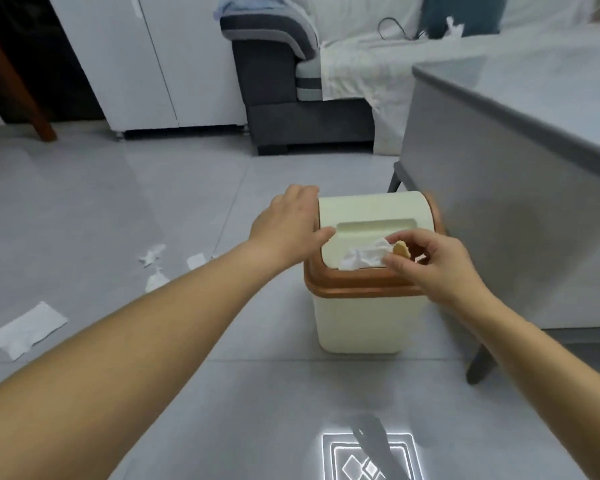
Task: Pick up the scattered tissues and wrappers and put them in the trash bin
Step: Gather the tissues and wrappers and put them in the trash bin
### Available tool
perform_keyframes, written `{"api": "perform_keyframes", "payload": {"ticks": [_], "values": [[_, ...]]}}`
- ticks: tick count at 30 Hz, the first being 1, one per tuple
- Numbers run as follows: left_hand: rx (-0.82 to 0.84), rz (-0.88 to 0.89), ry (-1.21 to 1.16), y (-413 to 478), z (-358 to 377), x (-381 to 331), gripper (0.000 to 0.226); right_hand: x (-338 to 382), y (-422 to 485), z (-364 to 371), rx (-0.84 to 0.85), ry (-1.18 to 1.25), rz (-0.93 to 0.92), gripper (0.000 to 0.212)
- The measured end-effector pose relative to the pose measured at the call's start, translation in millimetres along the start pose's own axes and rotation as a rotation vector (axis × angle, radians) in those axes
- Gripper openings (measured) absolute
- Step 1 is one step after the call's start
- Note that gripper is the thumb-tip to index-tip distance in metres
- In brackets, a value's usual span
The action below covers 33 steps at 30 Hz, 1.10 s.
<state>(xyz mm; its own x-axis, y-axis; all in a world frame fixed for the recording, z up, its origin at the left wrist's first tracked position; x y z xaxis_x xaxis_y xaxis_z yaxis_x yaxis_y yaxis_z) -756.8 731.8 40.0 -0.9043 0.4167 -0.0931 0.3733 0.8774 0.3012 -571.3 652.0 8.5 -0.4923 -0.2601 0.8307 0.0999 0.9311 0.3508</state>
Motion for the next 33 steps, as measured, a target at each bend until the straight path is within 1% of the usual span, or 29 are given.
{"api": "perform_keyframes", "payload": {"ticks": [4, 7, 9, 12, 15, 18, 21, 25, 29, 33], "values": [[0.099, 0.039, 0.181, 16.0, 26.3, -19.2, 0.064, -24.2, 15.7, -10.5, -0.050, -0.026, 0.015, 0.016], [0.116, 0.029, 0.229, 15.3, 37.5, -21.2, 0.056, -32.4, 25.1, -5.4, -0.043, -0.104, -0.009, 0.016], [0.109, 0.016, 0.231, 14.7, 38.6, -19.7, 0.057, -35.1, 32.0, 2.8, -0.013, -0.182, -0.032, 0.016], [0.106, 0.004, 0.233, 14.5, 37.0, -15.9, 0.058, -39.9, 39.7, 20.2, 0.087, -0.325, -0.039, 0.020], [0.110, -0.006, 0.239, 13.8, 35.3, -11.9, 0.061, -45.9, 44.6, 29.1, 0.162, -0.424, -0.003, 0.030], [0.115, -0.026, 0.234, 11.6, 34.1, -8.3, 0.064, -50.8, 48.6, 26.8, 0.173, -0.453, 0.050, 0.042], [0.117, -0.036, 0.224, 8.2, 34.7, -6.8, 0.064, -49.3, 46.7, 25.2, 0.172, -0.470, 0.051, 0.036], [0.125, -0.024, 0.189, -1.6, 36.5, -4.5, 0.071, -38.4, 37.8, 26.7, 0.143, -0.495, -0.001, 0.027], [0.132, 0.020, 0.209, -31.7, 37.5, 14.1, 0.074, -23.0, 30.6, 34.4, 0.117, -0.514, -0.038, 0.029], [0.186, -0.012, 0.217, -91.4, 36.9, 66.6, 0.075, -2.5, 25.0, 51.1, 0.115, -0.539, -0.082, 0.032]]}}
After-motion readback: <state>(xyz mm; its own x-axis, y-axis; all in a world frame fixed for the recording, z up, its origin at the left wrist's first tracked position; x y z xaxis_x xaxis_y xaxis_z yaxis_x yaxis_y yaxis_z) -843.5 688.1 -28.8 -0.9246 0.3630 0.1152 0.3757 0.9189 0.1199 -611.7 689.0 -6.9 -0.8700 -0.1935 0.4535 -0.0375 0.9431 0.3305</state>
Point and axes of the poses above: each hand's wrist, its own y-axis towards the middle knuckle, its own z-axis out of the palm, x = y × z, the point moved 7 cm from there along y, towards the middle knuckle, and after that the axes turned 5 degrees about y, right-handed, at the moved point
